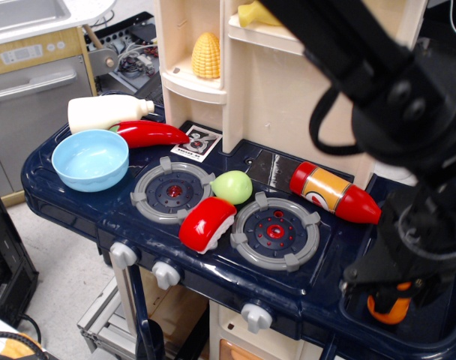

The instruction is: Put carrot in bowl

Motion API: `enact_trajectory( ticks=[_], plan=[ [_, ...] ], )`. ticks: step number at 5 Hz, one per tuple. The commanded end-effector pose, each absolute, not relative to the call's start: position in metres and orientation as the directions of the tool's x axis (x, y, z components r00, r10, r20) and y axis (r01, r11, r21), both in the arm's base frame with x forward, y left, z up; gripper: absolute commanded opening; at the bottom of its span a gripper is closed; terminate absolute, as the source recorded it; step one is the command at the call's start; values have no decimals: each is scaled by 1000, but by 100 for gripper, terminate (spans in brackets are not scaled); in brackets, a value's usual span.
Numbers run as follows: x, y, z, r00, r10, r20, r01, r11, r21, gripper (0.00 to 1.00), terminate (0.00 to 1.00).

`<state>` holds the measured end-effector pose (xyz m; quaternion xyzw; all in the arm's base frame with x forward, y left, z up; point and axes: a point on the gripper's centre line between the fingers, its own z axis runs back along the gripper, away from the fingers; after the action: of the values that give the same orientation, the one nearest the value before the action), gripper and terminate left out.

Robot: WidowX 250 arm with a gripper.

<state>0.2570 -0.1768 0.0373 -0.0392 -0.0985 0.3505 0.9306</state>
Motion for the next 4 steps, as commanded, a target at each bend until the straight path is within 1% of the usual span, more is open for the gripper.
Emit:
enact_trajectory(
  ticks=[1, 2, 3, 4],
  plan=[
    [263, -126, 136, 828, 534, 172, -538, 842, -25, 0, 0],
    [260, -81, 142, 889, 409, 207, -423, 906, 30, 0, 0],
    [261, -33, 143, 876, 381, 295, -420, 904, 79, 0, 0],
    [269, 15, 138, 890, 303, 341, -366, 920, 139, 0, 0]
  ],
)
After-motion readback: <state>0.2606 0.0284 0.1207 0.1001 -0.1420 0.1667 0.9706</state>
